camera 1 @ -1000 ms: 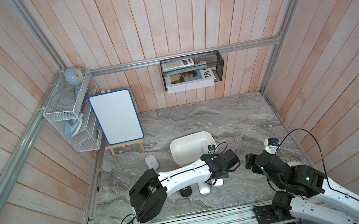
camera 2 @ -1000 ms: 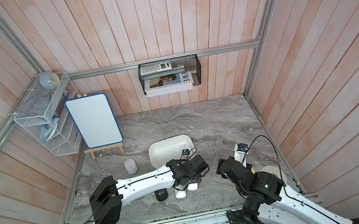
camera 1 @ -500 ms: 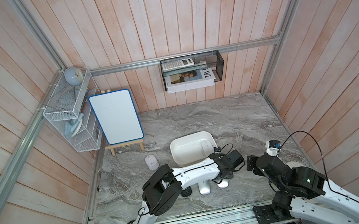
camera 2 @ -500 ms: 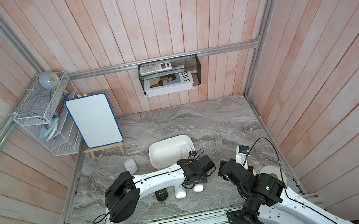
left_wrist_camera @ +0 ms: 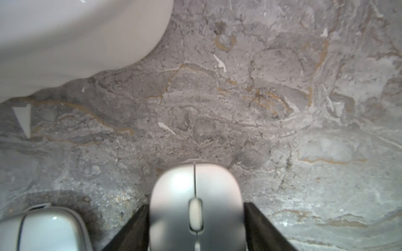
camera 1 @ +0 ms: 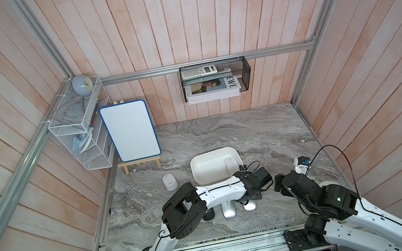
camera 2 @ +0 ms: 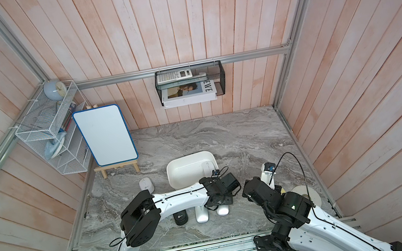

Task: Take out the mouse from the storage box
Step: Place the mouse at the center of the board, then pick up the mouse from the storage box.

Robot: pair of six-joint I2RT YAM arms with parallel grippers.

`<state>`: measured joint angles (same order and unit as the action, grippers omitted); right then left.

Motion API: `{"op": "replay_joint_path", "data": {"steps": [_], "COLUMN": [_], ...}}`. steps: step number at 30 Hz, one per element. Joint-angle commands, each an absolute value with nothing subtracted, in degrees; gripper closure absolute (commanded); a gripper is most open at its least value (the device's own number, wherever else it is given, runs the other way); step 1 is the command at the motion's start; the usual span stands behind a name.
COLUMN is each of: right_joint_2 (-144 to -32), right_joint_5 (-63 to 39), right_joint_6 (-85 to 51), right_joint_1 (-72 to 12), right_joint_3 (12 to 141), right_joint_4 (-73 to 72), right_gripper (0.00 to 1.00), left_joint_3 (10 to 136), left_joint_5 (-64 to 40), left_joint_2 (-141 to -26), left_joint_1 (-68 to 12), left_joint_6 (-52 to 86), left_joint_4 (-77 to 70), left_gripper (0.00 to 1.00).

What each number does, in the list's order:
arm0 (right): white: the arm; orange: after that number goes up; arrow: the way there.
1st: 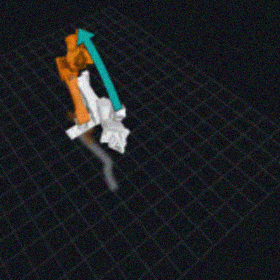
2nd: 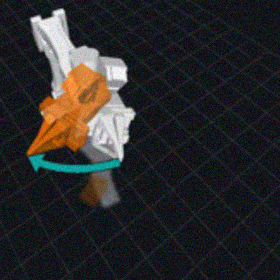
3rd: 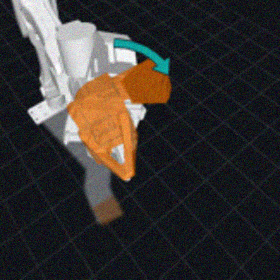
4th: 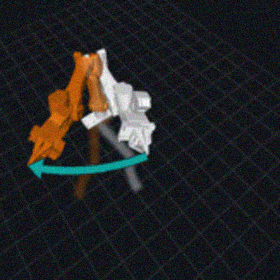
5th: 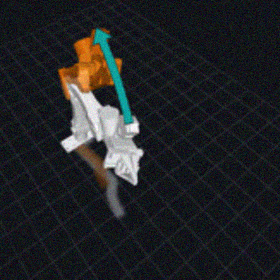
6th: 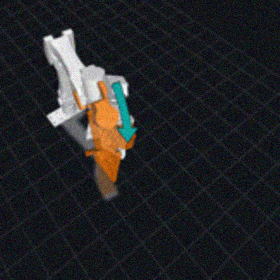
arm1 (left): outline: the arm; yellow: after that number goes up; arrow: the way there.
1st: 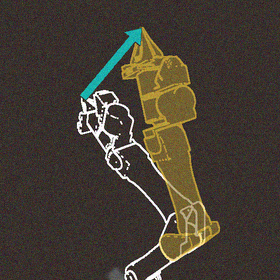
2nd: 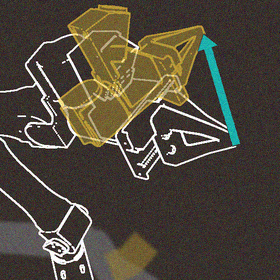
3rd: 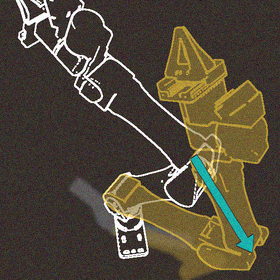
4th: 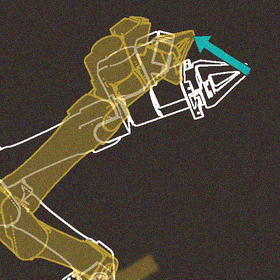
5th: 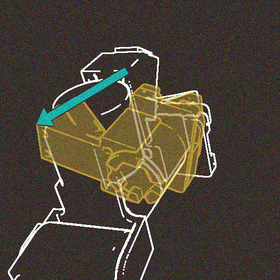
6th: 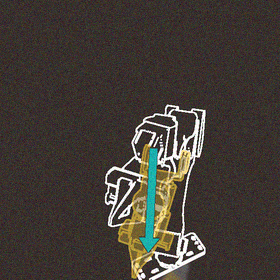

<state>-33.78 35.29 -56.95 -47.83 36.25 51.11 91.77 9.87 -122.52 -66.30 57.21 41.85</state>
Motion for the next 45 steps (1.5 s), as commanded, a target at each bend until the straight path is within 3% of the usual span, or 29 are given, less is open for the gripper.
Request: {"op": "replay_joint_path", "data": {"steps": [1,14,20,35,45], "right_joint_2": [-33.9,-34.5,-39.1,-68.8,-88.3], "right_joint_5": [35.9,35.9,34.7,27.6,19.4], "right_joint_6": [-56.8,-57.2,-55.9,-46.7,-43.2], "right_joint_1": [-47.5,-47.5,-47.5,-45.9,-43.6], "right_joint_3": [36.7,37.4,39.2,57.6,70.8], "right_joint_4": [50.9,51.7,48.9,42.6,40.4], "right_gripper": [0.08,0.08,0.08,0.08,0.08], "left_joint_3": [91.1,90.0,86.1,60.7,48.2], "left_joint_5": [9.2,18.4,22.0,17.6,17.6], "left_joint_2": [-122.9,-110.0,-99.4,-76.7,-70.8], "left_joint_1": [-66.2,-65.8,-60.3,-31.3,-26.4], "left_joint_6": [56.6,49.5,45.5,36.1,31.8], "left_joint_4": [40.8,43.8,45.6,36.8,23.0], "left_gripper": [0.21,0.07,0.06,0.03,0.00]}}
